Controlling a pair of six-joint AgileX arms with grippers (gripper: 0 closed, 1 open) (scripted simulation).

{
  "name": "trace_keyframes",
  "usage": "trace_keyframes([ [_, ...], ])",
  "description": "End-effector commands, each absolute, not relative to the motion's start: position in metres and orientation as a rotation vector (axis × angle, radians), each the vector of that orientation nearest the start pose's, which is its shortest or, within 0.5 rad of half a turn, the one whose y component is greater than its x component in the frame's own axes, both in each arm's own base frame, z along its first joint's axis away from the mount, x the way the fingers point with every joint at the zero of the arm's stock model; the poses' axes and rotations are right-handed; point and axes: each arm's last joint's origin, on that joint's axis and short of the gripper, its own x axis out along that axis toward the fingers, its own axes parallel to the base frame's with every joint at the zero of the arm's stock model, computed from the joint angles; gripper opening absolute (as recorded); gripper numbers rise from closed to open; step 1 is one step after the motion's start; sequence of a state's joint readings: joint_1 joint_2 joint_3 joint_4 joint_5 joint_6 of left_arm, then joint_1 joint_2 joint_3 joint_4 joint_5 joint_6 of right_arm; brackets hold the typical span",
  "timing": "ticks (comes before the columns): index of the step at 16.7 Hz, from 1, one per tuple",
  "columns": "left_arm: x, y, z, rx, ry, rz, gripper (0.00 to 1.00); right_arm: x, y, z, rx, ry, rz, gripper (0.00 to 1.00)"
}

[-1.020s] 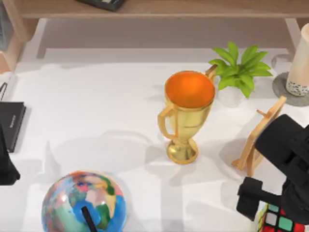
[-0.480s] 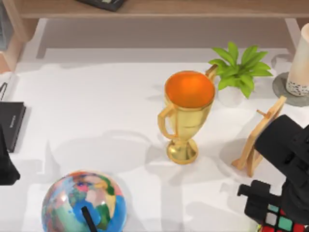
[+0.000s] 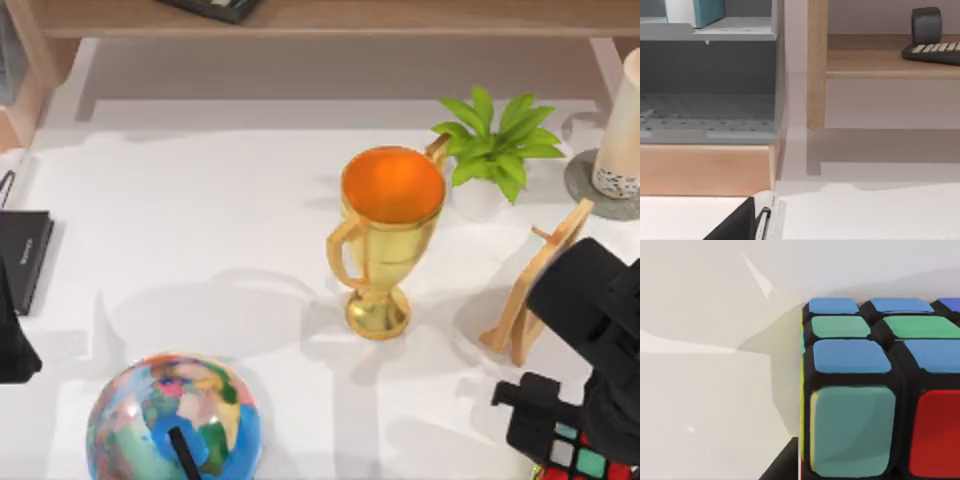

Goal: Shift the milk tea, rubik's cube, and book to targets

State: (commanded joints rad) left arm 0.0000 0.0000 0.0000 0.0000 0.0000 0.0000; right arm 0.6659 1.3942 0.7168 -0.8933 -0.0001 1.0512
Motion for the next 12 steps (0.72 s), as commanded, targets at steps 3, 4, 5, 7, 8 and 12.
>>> trace_keyframes([
  [3, 0.1057, -0.0012, 0.16, 0.0, 0.0, 0.0, 1.0, 0.1632, 0.1288, 0.1538, 0.305, 1.549, -0.304, 0.0],
  [4, 0.1057, -0.0012, 0.16, 0.0, 0.0, 0.0, 1.0, 0.1632, 0.1288, 0.1538, 0.305, 1.549, -0.304, 0.0],
  [5, 0.1057, -0.0012, 0.16, 0.0, 0.0, 0.0, 1.0, 0.1632, 0.1288, 0.1538, 0.305, 1.549, -0.304, 0.0],
  [7, 0.1057, -0.0012, 0.16, 0.0, 0.0, 0.0, 1.0, 0.1633, 0.1285, 0.1543, 0.308, 1.547, -0.304, 0.0],
  [8, 0.1057, -0.0012, 0.16, 0.0, 0.0, 0.0, 1.0, 0.1633, 0.1286, 0.1546, 0.308, 1.547, -0.305, 0.0],
  [12, 0.1057, -0.0012, 0.16, 0.0, 0.0, 0.0, 1.0, 0.1637, 0.1289, 0.1626, 0.307, 1.548, -0.306, 0.0],
])
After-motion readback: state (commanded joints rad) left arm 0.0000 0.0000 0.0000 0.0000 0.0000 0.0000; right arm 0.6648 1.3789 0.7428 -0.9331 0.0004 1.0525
